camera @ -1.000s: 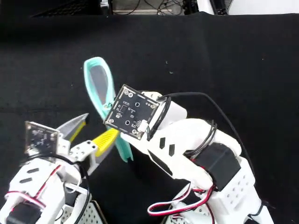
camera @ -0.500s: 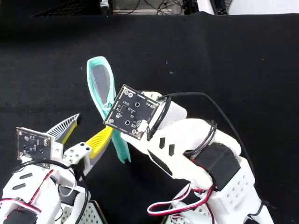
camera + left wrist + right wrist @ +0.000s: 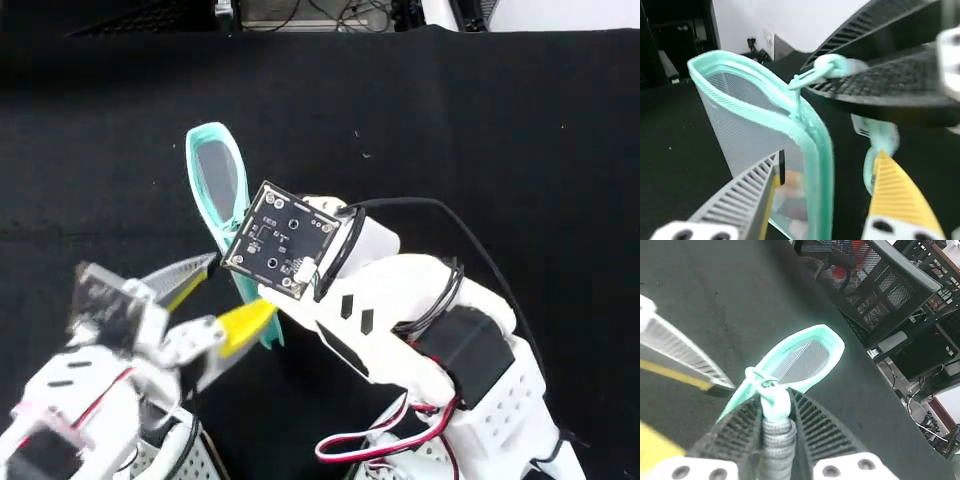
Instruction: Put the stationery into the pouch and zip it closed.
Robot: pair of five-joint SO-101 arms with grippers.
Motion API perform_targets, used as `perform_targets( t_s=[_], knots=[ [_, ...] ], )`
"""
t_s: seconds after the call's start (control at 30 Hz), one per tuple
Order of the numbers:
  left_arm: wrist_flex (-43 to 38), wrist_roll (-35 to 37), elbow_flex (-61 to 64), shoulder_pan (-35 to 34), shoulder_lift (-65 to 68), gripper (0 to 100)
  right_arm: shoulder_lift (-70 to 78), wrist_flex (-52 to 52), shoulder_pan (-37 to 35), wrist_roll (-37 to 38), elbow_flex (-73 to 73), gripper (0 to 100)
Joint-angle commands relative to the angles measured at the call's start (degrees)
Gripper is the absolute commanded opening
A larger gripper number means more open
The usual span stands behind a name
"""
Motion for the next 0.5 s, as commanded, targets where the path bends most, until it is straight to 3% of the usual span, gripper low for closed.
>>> perform_targets(
  t_s=[0.0, 0.23, 0.47],
  knots=[
    [-7.6, 0.5, 3.1, -1.4, 3.3, 30, -0.3, 0.0, 0.9, 0.0, -0.9, 1.2],
    [-9.8, 0.4, 4.6, -11.6, 4.2, 30, -0.3, 1.2, 1.0, 0.3, -0.9, 1.2],
    [-6.8, -2.5, 2.4, -13.1, 4.2, 30, -0.3, 1.1, 1.0, 0.1, -0.9, 1.2]
  ],
)
